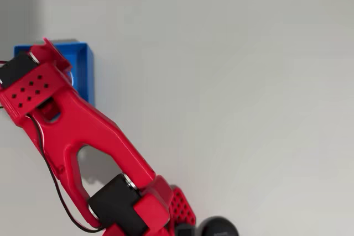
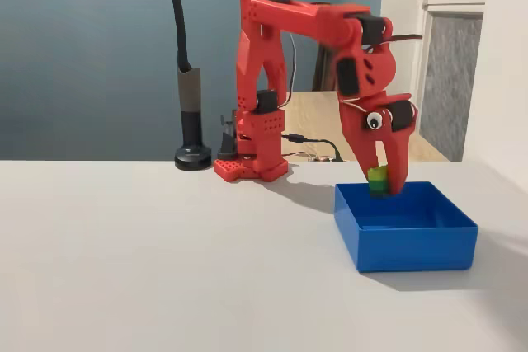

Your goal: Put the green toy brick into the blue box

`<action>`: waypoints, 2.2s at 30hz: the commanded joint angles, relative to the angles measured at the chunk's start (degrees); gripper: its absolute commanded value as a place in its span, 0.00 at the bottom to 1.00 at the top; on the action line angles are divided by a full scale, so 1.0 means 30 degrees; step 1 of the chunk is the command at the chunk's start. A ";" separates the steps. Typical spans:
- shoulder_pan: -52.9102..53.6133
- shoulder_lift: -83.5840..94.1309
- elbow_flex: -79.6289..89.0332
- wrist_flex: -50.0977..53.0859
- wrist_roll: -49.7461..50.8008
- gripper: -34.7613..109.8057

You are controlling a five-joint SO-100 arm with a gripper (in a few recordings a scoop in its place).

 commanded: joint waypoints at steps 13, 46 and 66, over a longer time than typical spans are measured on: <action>-0.0205 0.0498 0.0850 -0.1172 -0.0029 0.36; 0.2373 0.0498 -0.8877 0.8320 0.1465 0.24; 1.1484 0.0527 -0.6328 0.8232 -0.2520 0.24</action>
